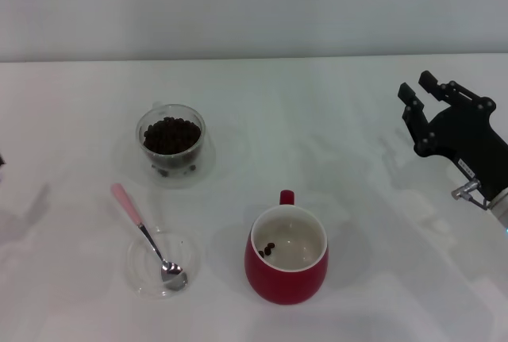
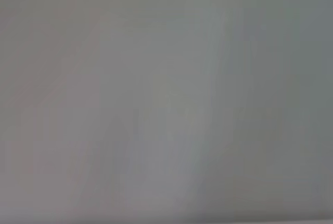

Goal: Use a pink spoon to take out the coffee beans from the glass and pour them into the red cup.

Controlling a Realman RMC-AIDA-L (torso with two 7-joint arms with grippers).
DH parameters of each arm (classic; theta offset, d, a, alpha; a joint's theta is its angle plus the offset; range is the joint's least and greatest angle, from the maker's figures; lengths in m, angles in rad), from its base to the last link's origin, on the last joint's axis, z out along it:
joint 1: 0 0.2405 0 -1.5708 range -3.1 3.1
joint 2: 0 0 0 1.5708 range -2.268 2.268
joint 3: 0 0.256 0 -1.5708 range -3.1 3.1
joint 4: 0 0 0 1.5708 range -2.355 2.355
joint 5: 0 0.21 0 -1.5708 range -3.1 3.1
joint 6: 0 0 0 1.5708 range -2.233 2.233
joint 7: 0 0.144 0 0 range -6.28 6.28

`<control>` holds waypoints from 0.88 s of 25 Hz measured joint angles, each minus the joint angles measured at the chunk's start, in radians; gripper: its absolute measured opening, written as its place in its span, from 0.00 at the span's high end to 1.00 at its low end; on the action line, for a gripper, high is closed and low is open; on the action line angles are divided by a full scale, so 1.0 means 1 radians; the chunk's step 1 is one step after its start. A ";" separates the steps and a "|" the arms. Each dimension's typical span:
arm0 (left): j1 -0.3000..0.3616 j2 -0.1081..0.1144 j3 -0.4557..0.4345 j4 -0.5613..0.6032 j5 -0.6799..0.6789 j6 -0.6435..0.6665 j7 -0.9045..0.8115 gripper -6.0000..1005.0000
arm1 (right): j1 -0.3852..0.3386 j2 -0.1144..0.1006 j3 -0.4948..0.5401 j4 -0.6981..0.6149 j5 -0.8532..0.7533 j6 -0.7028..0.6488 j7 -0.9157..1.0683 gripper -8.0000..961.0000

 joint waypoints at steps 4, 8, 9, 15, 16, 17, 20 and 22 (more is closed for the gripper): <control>0.022 0.000 -0.001 -0.082 -0.130 0.010 0.191 0.14 | -0.007 0.000 0.013 0.001 0.000 -0.006 0.000 0.67; 0.022 0.001 -0.001 -0.163 -0.221 0.020 0.311 0.14 | -0.010 0.000 0.036 0.000 0.000 -0.019 0.000 0.67; 0.021 0.001 -0.001 -0.178 -0.240 0.024 0.333 0.14 | -0.010 0.000 0.038 -0.001 0.000 -0.022 0.000 0.67; 0.014 0.000 -0.001 -0.235 -0.328 0.052 0.404 0.14 | -0.011 0.000 0.058 -0.004 0.002 -0.030 -0.009 0.67; 0.012 0.000 -0.001 -0.241 -0.339 0.062 0.418 0.14 | -0.012 0.000 0.061 -0.004 0.002 -0.028 -0.013 0.67; 0.011 -0.001 -0.001 -0.246 -0.347 0.070 0.432 0.14 | -0.013 0.000 0.062 -0.004 0.002 -0.024 -0.016 0.67; 0.005 -0.001 -0.001 -0.262 -0.369 0.080 0.457 0.14 | -0.015 0.001 0.062 -0.003 0.002 -0.022 -0.019 0.67; 0.000 -0.001 -0.001 -0.267 -0.382 0.081 0.466 0.14 | -0.016 0.002 0.063 -0.004 0.002 -0.027 -0.019 0.67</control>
